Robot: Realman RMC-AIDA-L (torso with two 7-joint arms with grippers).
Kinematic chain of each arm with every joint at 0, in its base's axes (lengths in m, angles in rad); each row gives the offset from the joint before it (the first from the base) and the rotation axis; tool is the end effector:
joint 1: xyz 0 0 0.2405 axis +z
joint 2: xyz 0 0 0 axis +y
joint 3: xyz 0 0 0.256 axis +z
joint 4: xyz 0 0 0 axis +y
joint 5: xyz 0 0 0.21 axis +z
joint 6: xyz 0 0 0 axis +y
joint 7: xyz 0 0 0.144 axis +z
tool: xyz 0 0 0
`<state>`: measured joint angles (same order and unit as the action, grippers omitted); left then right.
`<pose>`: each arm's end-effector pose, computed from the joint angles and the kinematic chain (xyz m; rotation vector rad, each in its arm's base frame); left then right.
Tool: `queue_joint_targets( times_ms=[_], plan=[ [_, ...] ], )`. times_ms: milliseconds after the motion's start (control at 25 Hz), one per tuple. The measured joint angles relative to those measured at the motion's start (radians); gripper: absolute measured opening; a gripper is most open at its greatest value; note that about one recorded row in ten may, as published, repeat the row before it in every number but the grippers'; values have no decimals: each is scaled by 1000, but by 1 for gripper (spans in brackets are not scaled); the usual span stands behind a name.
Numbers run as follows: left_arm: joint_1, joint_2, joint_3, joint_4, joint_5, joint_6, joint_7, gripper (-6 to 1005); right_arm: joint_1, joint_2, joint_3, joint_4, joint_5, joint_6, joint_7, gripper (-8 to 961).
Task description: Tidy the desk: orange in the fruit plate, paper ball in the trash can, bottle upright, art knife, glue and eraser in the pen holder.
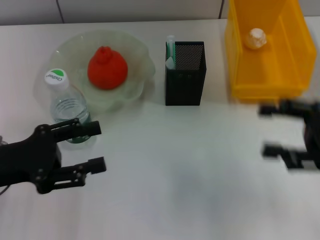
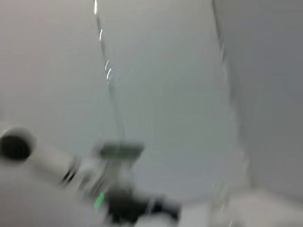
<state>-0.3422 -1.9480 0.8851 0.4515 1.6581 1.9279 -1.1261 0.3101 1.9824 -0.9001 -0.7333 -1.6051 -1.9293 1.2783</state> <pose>-0.2875 0.2413 0.0295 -2.7803 -0.4729 -1.1727 0.2635 0.2574 0.0515 -2.7972 0.3439 1.1161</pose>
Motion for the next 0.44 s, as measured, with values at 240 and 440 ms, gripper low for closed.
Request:
queue_joint_targets(
  times_ms=[240, 440],
  plan=[
    [-9, 14, 10, 71, 50, 34, -110, 779, -23, 9, 162, 159, -224, -39, -127, 724],
    [-15, 7, 7, 105, 99, 35, -156, 779, -23, 28, 161, 160, -245, -40, -143, 773]
  ],
)
